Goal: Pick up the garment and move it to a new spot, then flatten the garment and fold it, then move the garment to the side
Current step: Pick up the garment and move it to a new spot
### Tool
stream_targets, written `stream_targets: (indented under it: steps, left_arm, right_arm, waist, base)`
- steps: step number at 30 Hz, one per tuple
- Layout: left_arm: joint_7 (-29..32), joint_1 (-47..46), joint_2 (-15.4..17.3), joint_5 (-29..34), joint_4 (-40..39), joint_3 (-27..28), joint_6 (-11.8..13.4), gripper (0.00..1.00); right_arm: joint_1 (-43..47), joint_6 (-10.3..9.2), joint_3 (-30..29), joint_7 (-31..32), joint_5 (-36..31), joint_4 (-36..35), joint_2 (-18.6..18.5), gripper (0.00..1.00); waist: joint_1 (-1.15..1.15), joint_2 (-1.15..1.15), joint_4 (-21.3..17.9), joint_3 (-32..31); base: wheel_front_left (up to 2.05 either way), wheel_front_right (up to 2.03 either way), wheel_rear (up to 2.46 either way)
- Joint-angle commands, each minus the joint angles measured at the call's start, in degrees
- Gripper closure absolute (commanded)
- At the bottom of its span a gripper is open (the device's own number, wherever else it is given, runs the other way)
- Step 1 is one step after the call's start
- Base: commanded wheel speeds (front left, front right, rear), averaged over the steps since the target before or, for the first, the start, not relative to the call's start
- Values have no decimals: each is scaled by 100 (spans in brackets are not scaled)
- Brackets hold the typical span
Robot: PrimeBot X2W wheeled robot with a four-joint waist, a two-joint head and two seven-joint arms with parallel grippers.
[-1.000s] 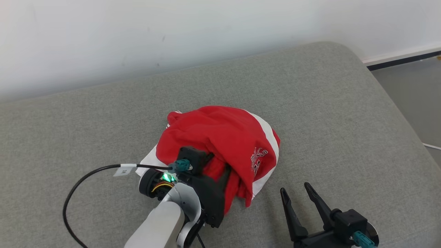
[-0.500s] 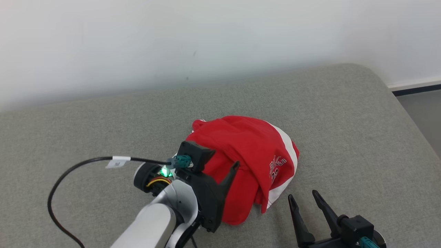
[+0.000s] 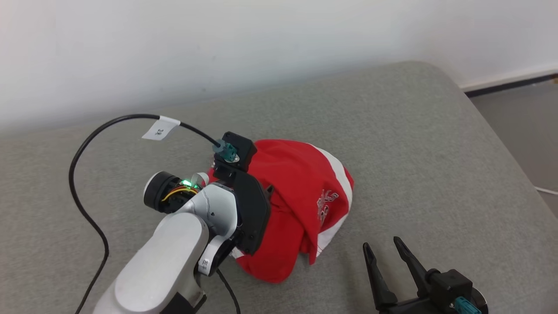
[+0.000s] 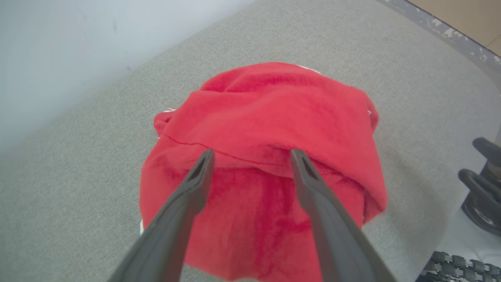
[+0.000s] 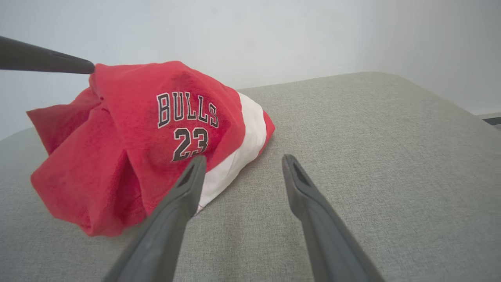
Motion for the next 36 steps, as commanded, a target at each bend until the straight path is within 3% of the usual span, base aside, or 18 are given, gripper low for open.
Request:
stream_targets:
  steps: [1,10,11,12,13,21,28,32,36]
  left_arm:
    - [45,-62,21,-32,37,2,4,0]
    - [299,-252,184,195,412,-39,228,0]
    - [346,-255,170,152,442,-86,165,59]
    - [317,-265,162,138,436,-90,160,83]
    - [252,-277,158,152,433,-82,161,100]
    - [-403,-393,16,136,379,15,110,100]
    - [-867,-530,-7,-31,328,237,11,100]
    - [-1134,-697,27,-362,112,560,-203,100]
    - [-1161,-863,275,-557,-111,819,-350,100]
  right_arm:
    - [-46,-13,7,-16,-67,-16,9,0]
    - [-92,-13,41,-79,-18,15,9,0]
    - [-111,-13,54,-95,16,42,9,0]
    - [-108,-13,69,-101,35,50,9,0]
    - [-107,-13,77,-102,47,64,9,0]
    - [-97,-13,99,-104,13,111,9,0]
    - [-5,-13,28,-60,-73,55,9,0]
    - [41,-13,23,-18,-64,2,9,0]
    - [139,-13,142,-5,36,4,9,0]
  waist:
    - [0,-1,-228,187]
    - [0,-1,-436,319]
    - [0,-1,-431,322]
    - [0,-1,-422,321]
    - [0,-1,-408,316]
    - [0,-1,-187,212]
    - [0,-1,271,91]
    - [0,-1,751,1]
    - [0,-1,1315,-72]
  base:
    - [0,0,0]
    - [0,0,0]
    - [0,0,0]
    - [0,0,0]
    - [0,0,0]
    - [0,0,0]
    - [0,0,0]
    - [0,0,0]
    - [0,0,0]
